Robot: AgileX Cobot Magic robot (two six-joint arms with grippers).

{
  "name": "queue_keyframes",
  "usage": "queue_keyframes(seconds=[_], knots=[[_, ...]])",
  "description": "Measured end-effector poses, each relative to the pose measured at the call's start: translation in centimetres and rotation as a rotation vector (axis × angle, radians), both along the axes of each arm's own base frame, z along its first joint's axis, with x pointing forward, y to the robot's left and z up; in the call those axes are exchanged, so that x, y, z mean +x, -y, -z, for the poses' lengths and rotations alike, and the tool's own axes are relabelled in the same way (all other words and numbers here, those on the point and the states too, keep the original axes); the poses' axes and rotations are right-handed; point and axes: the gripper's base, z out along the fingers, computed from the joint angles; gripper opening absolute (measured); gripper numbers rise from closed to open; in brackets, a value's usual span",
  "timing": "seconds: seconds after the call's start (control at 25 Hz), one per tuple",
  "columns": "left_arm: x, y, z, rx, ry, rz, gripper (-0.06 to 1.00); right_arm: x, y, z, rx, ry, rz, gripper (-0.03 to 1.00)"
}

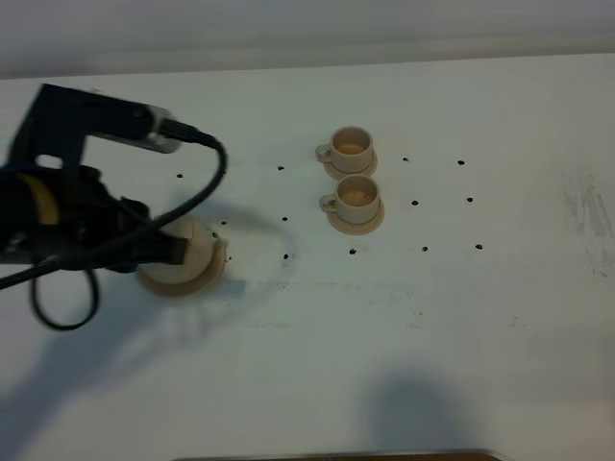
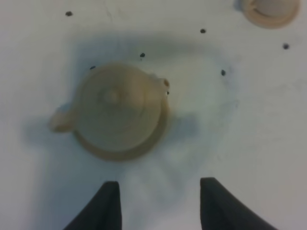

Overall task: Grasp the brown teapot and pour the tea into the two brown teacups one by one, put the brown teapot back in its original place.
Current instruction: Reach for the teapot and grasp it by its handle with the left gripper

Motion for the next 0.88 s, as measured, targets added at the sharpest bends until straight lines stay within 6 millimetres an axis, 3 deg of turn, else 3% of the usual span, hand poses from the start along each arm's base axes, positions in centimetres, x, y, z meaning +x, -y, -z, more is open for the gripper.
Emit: queue_keyframes(seconds=[0.12, 0.24, 0.6, 0.88], knots=[[1.9, 1.0, 2.6, 0.052, -0.053, 0.007, 0.45, 0.4, -0.2, 0.4, 0.008, 0.01, -0.007, 0.43], [3.7, 2.0, 3.9, 0.079, -0.078, 0.009, 0.45, 0.4, -0.2, 0.4, 0.012, 0.019, -0.006, 0.43], [8.6, 4.2, 3.6, 0.173, -0.08, 0.006, 0.45, 0.4, -0.2, 0.4, 0.014, 0.021, -0.006, 0.43], [10.1, 4.4, 3.0, 0.256, -0.068, 0.003, 0.45, 0.6, -0.2, 0.4, 0.024, 0.021, 0.163, 0.43]])
